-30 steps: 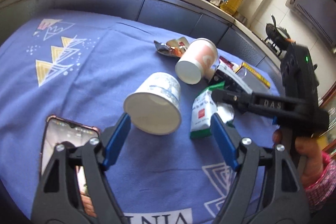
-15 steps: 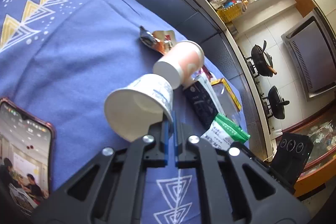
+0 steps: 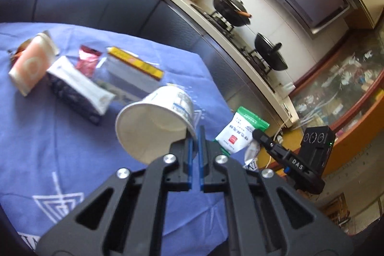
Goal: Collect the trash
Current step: 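Carry cup and wrapper over the wicker basket and open both grippers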
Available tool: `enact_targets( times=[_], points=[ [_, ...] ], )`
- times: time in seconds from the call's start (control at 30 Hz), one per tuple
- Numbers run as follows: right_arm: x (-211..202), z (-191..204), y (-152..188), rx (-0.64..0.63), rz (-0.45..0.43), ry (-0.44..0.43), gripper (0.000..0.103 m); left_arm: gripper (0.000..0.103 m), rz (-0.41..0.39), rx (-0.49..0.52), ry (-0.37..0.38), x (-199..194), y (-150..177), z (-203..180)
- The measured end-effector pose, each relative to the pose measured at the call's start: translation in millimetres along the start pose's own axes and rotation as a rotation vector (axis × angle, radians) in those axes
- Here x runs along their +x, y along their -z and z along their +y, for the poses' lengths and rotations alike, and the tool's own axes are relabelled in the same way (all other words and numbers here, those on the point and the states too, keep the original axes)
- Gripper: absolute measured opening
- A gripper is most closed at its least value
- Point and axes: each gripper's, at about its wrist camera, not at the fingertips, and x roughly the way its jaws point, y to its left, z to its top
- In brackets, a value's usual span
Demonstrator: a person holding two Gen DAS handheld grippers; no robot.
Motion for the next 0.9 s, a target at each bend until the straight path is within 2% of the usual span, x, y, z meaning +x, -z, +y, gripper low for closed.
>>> enact_targets(
  times=[0.1, 0.27, 0.43, 0.57, 0.77, 0.9],
  points=[
    [-40, -50, -12, 0.072, -0.08, 0.062, 0.006, 0.003, 0.069, 0.044, 0.067, 42, -11, -44],
    [-98, -128, -23, 0.16, -0.17, 0.181, 0.006, 0.003, 0.161, 0.164, 0.128, 123, -20, -121],
    [-135, -201, -22, 0.237, -0.217, 0.295, 0.006, 0.003, 0.272, 0.252, 0.165, 226, -16, -195],
    [-146, -255, -15, 0.311, -0.225, 0.341, 0.006, 0.003, 0.359, 0.286, 0.176, 308, -2, -239],
    [-136, -313, 1, 0.399, -0.19, 0.365, 0.007, 0.003, 0.488, 0.382, 0.134, 417, 28, -277],
    [-125, -346, 12, 0.484, -0.176, 0.374, 0.008, 0.004, 0.556, 0.451, 0.045, 471, 51, -287]
  ],
)
